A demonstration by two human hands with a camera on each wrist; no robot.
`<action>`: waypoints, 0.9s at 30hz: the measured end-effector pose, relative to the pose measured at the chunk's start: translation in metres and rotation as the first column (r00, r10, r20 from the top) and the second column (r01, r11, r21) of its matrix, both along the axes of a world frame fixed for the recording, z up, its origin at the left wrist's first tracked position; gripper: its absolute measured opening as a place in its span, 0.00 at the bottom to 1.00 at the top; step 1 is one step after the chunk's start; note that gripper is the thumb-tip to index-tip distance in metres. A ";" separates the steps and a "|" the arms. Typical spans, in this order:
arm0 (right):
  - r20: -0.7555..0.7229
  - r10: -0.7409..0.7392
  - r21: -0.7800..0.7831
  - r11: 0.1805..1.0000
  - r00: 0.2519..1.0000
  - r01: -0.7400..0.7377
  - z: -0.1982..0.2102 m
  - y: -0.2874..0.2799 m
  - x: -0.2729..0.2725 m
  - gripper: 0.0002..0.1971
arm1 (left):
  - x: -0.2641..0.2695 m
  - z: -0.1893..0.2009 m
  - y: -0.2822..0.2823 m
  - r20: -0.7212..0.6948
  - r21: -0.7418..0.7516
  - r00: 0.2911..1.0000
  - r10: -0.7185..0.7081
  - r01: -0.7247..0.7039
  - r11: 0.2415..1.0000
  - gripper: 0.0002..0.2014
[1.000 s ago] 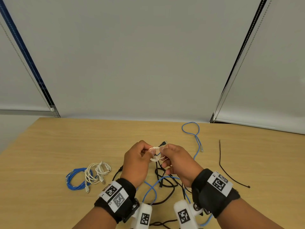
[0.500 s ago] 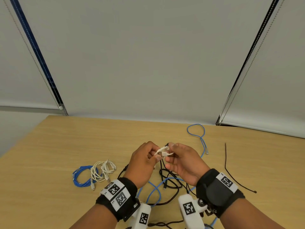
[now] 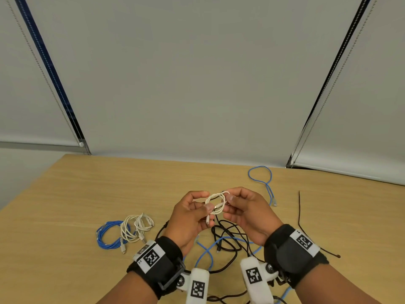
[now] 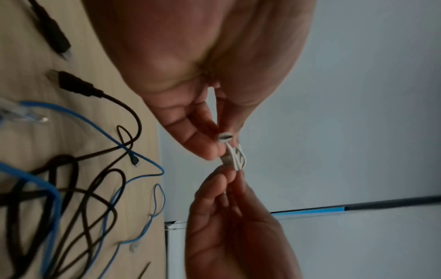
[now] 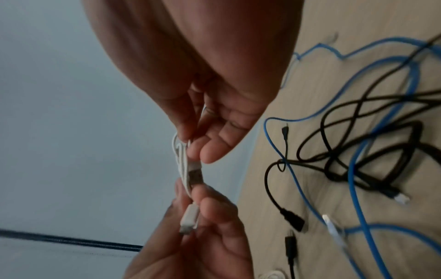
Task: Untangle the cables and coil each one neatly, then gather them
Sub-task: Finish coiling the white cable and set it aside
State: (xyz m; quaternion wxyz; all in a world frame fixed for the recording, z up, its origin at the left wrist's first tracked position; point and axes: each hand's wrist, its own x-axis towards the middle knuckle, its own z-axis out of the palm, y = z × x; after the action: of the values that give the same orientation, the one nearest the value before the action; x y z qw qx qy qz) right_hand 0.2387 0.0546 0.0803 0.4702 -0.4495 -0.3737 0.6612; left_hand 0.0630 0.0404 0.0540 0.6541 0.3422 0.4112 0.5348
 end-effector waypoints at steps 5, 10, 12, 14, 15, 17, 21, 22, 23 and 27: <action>-0.235 -0.050 -0.073 0.997 0.971 0.033 0.002 -0.004 -0.005 0.06 | 0.001 0.002 -0.001 0.168 0.006 0.986 -0.006 0.005 1.000 0.09; 0.077 0.061 0.030 0.998 0.995 -0.063 0.003 -0.011 -0.009 0.06 | 0.004 -0.001 -0.002 -0.022 0.075 0.987 0.160 -0.158 0.985 0.08; 0.230 0.060 0.095 0.992 0.971 -0.084 0.004 -0.013 -0.011 0.09 | 0.003 -0.002 -0.002 -0.132 0.127 0.961 0.242 -0.226 0.966 0.08; 0.355 0.040 0.166 0.981 0.934 -0.105 0.006 -0.016 -0.015 0.10 | 0.002 -0.002 0.000 -0.209 0.180 0.930 0.304 -0.269 0.946 0.08; 0.420 0.030 0.201 0.971 0.907 -0.126 0.006 -0.017 -0.016 0.10 | 0.000 -0.003 0.001 -0.240 0.203 0.916 0.322 -0.277 0.939 0.08; 0.549 -0.003 0.253 0.954 0.836 -0.163 0.005 -0.016 -0.019 0.08 | -0.005 -0.004 0.002 -0.288 0.230 0.902 0.322 -0.261 0.938 0.07; 0.763 -0.091 0.298 0.928 0.640 -0.223 -0.002 -0.008 -0.024 0.08 | -0.025 -0.007 0.001 -0.345 0.232 0.911 0.225 -0.150 0.961 0.07; 0.795 -0.095 0.304 0.917 0.599 -0.257 -0.005 -0.007 -0.027 0.08 | -0.031 -0.010 0.000 -0.367 0.226 0.906 0.210 -0.132 0.965 0.08; 0.819 -0.078 0.295 0.907 0.569 -0.300 -0.009 -0.006 -0.030 0.08 | -0.038 -0.012 0.000 -0.396 0.221 0.894 0.209 -0.128 0.967 0.08; 0.887 0.097 0.137 0.879 0.452 -0.457 -0.029 -0.003 -0.037 0.06 | -0.074 -0.027 0.004 -0.529 0.208 0.798 0.290 -0.209 0.955 0.09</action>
State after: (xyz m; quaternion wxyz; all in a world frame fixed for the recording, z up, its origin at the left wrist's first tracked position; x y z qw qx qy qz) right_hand 0.2021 0.0516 0.0511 0.1774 -0.5549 -0.7392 0.3379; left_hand -0.0107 0.0448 0.0269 0.4050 0.4696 0.5860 0.5217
